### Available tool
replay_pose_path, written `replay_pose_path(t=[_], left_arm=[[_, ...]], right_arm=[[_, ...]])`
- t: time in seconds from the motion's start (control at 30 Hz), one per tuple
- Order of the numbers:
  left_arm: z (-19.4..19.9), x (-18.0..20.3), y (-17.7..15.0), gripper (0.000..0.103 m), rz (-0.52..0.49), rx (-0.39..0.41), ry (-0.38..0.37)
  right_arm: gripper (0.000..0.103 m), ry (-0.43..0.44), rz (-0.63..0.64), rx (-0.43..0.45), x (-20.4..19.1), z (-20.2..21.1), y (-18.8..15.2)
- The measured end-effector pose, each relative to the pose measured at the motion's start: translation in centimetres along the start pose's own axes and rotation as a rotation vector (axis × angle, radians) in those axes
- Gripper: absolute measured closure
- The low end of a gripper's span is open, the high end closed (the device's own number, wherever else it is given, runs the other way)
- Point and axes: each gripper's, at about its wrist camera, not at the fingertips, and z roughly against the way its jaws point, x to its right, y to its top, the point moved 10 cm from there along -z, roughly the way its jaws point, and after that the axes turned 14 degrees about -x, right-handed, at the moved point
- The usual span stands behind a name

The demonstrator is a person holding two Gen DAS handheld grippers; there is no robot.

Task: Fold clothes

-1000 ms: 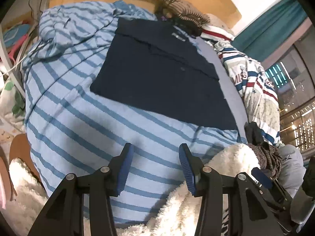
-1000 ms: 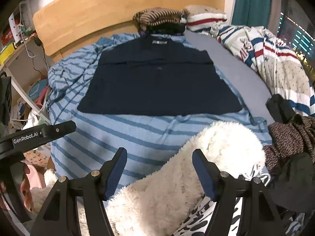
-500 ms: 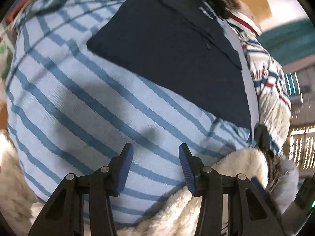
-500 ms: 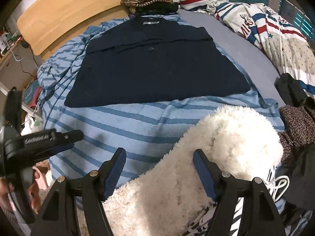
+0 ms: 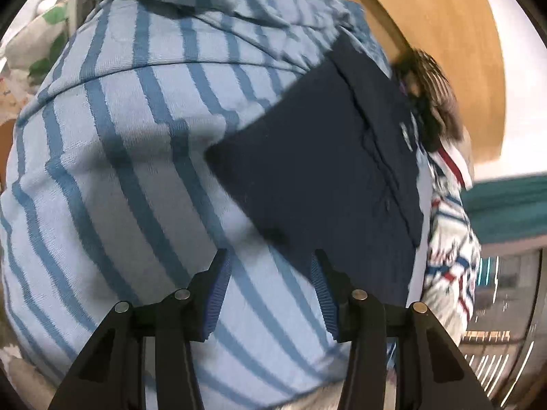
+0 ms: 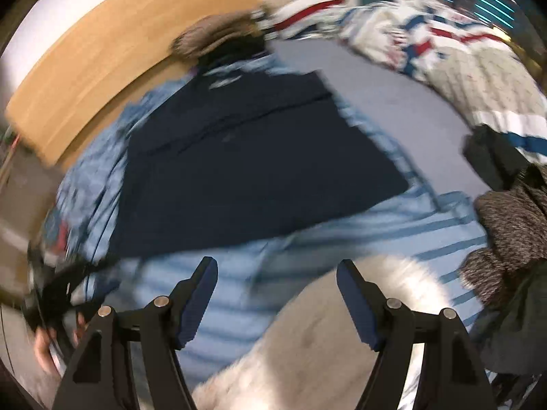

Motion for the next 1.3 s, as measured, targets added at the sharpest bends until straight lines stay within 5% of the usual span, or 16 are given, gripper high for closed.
replay_pose_path(t=[0.27, 0.5, 0.73, 1.0, 1.2, 1.3], left_arm=[[-2.2, 0.5, 2.0, 0.054, 0.087, 0.053, -0.025], [-4.5, 0.7, 2.6, 0.054, 0.124, 0.027, -0.047], [-4.0, 0.2, 4.3, 0.054, 0.123, 0.062, -0.059], [-4.7, 0.6, 4.7, 0.054, 0.069, 0.074, -0.030], [-5.5, 3.3, 5.3, 0.077, -0.041, 0.034, 0.028], [-5.4, 3.7, 5.4, 0.083, -0.039, 0.026, 0.028]], right_arm=[[0.026, 0.118, -0.467, -0.093, 10.0, -3.7, 4.7], [0.030, 0.215, -0.678, -0.194, 14.7, -9.0, 6.7], [0.046, 0.233, -0.639, -0.213, 15.0, -13.0, 9.0], [0.048, 0.327, -0.664, -0.244, 14.2, -16.2, 10.2], [0.050, 0.230, -0.534, -0.260, 12.6, -16.4, 11.0], [0.066, 0.237, -0.477, -0.271, 11.1, -16.3, 11.3]])
